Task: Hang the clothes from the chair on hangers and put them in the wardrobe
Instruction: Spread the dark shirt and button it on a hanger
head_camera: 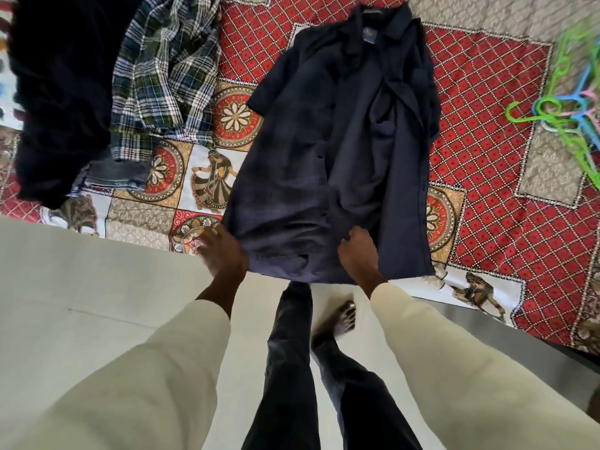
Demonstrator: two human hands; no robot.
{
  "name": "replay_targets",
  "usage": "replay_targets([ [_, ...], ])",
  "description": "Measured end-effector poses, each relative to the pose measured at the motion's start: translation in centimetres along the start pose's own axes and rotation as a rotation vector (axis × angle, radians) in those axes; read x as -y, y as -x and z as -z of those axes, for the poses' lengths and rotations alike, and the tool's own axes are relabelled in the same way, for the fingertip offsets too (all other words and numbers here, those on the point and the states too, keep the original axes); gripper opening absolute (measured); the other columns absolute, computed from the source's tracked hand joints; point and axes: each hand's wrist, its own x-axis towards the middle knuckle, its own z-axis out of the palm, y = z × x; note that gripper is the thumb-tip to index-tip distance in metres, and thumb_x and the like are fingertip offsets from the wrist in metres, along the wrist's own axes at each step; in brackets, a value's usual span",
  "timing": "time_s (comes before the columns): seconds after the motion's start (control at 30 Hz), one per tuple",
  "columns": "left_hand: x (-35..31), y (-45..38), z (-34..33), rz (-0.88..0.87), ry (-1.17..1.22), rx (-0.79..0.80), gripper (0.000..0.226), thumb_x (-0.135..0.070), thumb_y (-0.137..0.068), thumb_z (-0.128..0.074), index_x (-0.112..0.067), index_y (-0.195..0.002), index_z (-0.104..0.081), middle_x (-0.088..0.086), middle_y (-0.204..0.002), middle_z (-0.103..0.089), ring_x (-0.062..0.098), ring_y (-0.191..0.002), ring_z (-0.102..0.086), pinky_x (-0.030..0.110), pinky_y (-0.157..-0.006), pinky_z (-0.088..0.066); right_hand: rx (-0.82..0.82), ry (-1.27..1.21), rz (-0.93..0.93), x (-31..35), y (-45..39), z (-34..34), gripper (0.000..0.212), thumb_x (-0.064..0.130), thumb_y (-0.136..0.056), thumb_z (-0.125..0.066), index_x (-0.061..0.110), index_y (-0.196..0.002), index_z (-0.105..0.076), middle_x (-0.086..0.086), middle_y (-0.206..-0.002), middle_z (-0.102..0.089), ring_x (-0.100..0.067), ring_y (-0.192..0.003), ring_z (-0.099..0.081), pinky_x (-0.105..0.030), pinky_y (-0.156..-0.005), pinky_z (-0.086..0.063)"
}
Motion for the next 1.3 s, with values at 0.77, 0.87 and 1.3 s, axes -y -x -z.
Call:
replay_targets([
  [0.77, -22.0, -7.6, 6.4, -0.704, -0.171, 0.165, 0.05, -0.026, -0.088, -0.055, -0.007, -0.133, -0.048, 0.017, -0.141, -0.042, 0.035, -0.134, -0.032, 0.047, -0.108, -0.029, 0.29, 0.28, 0.038, 4.4, -13.4, 9.9, 0.045, 0.022, -0.093, -0.051, 0.003, -0.134, -0.052, -0.017, -0.139, -0.049, -0.039, -0.127, -0.047, -0.046, -0.104, -0.042],
  [0.87, -26.0, -7.7, 7.6, -0.715, -0.17, 0.075, 0.048, -0.027, -0.087, -0.058, -0.005, -0.128, -0.048, 0.02, -0.136, -0.044, 0.038, -0.128, -0.036, 0.049, -0.106, -0.032, 0.237, 0.081, 0.093, 4.4, -15.3, 12.0, 0.032, 0.016, -0.097, -0.046, 0.001, -0.118, -0.065, -0.018, -0.123, -0.063, -0.033, -0.115, -0.059, -0.037, -0.093, -0.048],
  [1.3, -49.5, -0.4, 6.8, -1.073, -0.023, 0.058, 0.045, -0.015, -0.085, -0.055, -0.005, -0.129, -0.054, 0.016, -0.13, -0.053, 0.038, -0.121, -0.045, 0.048, -0.1, -0.035, -0.376, 0.057, -0.072, -15.2, -22.3, 30.0, 0.03, 0.009, -0.087, -0.051, 0.002, -0.114, -0.061, -0.02, -0.117, -0.059, -0.038, -0.109, -0.056, -0.044, -0.085, -0.047],
])
